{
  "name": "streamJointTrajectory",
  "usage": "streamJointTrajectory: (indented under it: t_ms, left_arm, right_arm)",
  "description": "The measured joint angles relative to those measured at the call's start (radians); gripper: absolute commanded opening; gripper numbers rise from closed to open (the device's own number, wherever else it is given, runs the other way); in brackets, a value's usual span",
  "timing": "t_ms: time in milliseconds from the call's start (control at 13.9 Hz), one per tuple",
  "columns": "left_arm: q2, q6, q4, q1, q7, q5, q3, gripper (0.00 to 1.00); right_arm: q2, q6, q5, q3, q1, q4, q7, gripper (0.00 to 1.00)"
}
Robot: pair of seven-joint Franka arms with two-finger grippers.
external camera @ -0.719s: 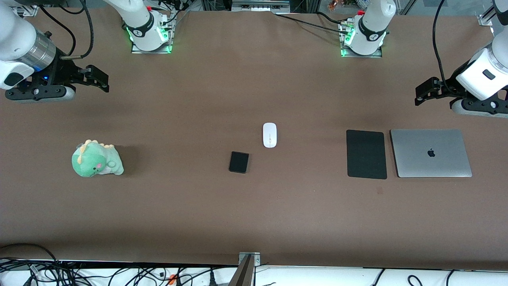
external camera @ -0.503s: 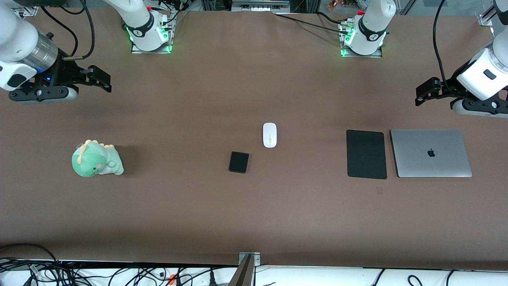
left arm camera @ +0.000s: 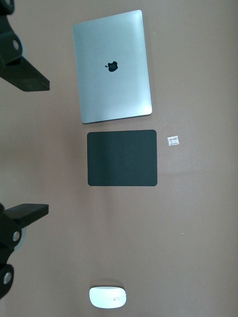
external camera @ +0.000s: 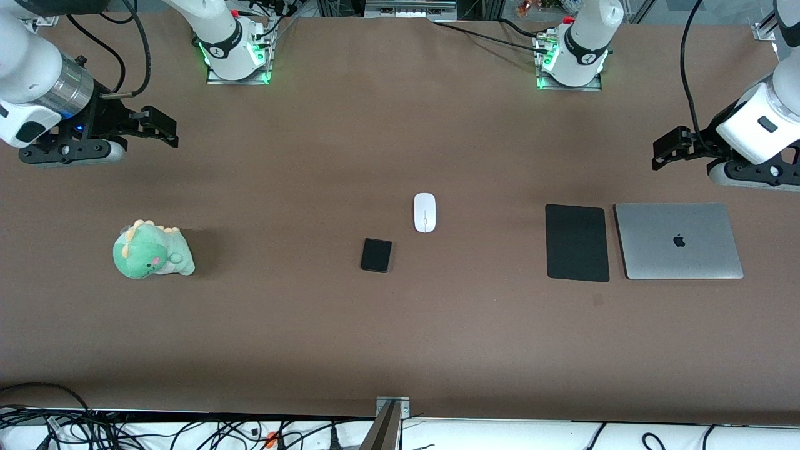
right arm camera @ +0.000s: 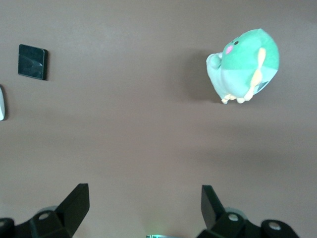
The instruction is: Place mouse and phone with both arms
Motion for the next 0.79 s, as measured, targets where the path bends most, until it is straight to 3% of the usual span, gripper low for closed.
streamJointTrajectory:
  t_ms: [575, 791]
  left_arm:
    - [0.04, -0.075, 0.009, -0.022, 0.011, -0.04, -0.018, 1.0]
    - [0.106, 0.013, 0.011, -0.097, -0.036, -0.074, -0.039, 1.0]
  right_arm:
    - [-0.004, 0.003, -0.04, -0.013, -0.014, 0.077, -0.008, 1.0]
    - [0.0, 0.004, -0.082, -0.013, -0.015, 0.079, -0.008, 1.0]
